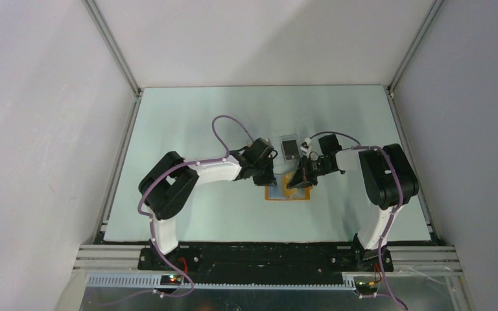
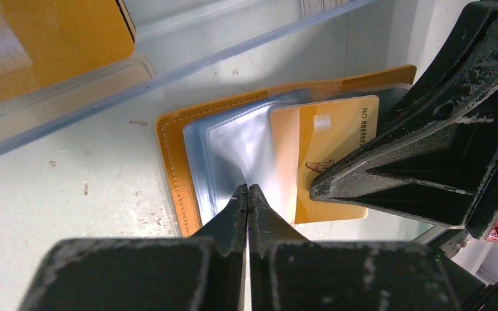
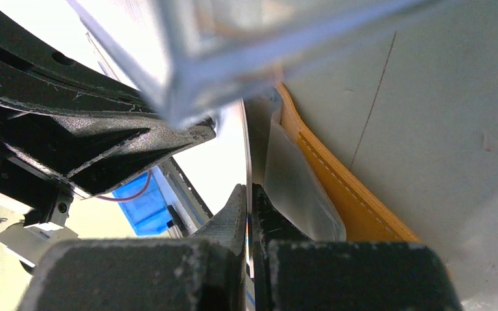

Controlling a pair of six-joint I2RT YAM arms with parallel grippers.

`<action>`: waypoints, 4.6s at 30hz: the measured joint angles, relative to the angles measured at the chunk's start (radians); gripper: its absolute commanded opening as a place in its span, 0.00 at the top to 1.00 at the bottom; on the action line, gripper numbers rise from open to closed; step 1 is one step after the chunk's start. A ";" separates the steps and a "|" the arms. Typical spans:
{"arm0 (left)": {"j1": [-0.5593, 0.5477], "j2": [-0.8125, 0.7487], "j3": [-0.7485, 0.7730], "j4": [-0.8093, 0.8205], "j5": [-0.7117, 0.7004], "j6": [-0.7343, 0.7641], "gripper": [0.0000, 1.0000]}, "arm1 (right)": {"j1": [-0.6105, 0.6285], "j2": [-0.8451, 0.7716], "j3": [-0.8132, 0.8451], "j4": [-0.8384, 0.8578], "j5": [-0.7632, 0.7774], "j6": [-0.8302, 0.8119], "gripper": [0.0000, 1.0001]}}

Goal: Put the credit cards into the card holder
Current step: Insert the credit card into the card holder.

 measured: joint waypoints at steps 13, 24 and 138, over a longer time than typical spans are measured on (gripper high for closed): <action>0.001 0.000 0.001 -0.001 0.000 0.000 1.00 | 0.002 -0.036 -0.053 0.081 0.016 0.036 1.00; 0.001 0.001 0.002 -0.005 0.000 0.000 1.00 | 0.013 -0.027 -0.046 0.074 0.021 0.044 0.93; 0.149 -0.093 -0.109 -0.086 0.060 0.021 0.66 | 0.201 -0.001 0.254 -0.390 0.326 -0.078 0.39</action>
